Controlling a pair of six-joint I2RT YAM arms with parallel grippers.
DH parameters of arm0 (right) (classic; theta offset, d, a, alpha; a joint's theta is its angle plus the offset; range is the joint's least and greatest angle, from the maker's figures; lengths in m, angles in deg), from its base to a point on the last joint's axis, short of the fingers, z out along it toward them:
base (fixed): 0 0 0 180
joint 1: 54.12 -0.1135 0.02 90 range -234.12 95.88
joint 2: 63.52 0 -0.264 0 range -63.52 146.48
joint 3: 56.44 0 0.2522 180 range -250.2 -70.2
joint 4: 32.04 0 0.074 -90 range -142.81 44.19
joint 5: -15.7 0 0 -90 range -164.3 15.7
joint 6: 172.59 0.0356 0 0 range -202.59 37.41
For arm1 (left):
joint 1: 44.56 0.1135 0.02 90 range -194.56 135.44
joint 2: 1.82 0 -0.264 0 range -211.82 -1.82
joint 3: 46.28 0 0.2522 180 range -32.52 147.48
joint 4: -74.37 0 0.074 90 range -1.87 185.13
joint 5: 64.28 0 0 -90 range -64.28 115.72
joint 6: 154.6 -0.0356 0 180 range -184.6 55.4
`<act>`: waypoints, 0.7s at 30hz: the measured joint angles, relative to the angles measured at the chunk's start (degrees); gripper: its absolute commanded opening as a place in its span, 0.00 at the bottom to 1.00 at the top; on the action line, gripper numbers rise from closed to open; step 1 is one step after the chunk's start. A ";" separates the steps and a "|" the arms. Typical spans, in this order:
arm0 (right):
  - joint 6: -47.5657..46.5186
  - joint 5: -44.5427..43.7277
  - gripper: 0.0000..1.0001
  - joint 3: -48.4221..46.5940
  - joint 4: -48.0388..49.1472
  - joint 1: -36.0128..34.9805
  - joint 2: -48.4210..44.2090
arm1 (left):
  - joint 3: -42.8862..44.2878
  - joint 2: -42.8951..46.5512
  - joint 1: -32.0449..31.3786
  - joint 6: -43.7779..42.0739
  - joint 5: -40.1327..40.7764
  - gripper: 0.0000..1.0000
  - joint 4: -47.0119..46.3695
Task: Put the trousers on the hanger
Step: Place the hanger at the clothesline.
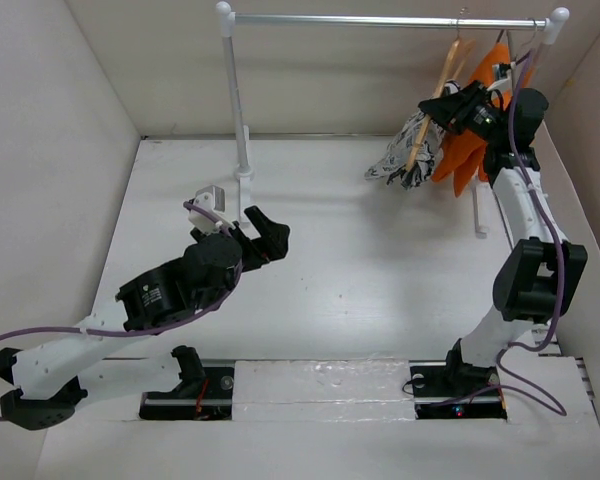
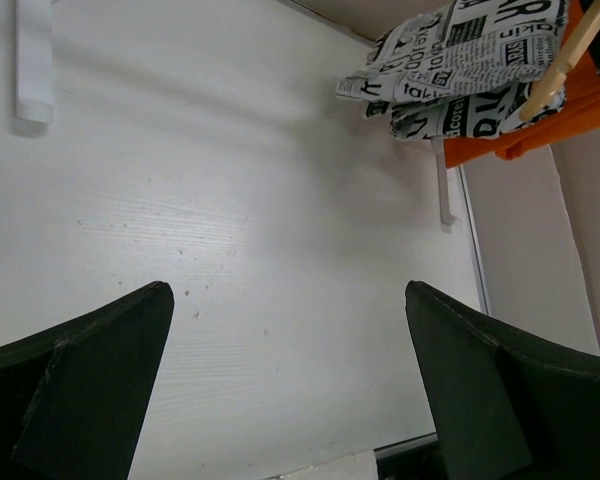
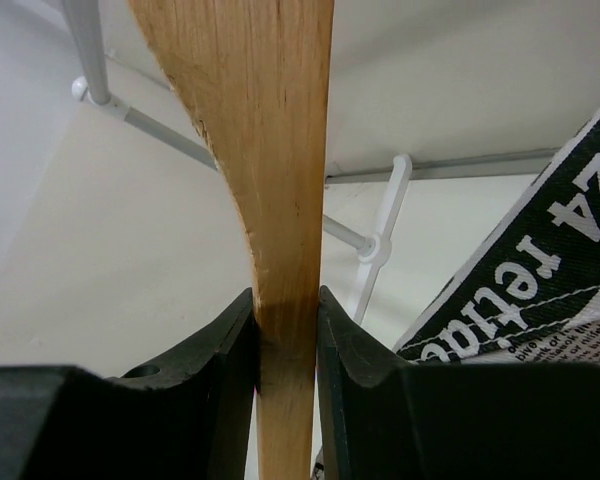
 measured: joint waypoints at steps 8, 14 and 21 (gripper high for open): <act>1.88 2.05 0.00 -0.02 2.14 4.33 0.35 | -2.10 -0.90 0.00 1.36 -1.38 0.99 -0.09; -1.99 2.21 0.11 -0.26 -0.87 5.27 0.79 | -2.10 -1.73 0.00 1.77 -1.68 0.99 -0.31; -8.48 0.72 0.47 0.46 -6.91 5.44 -0.15 | -2.97 -1.88 0.00 2.75 -1.73 0.99 0.09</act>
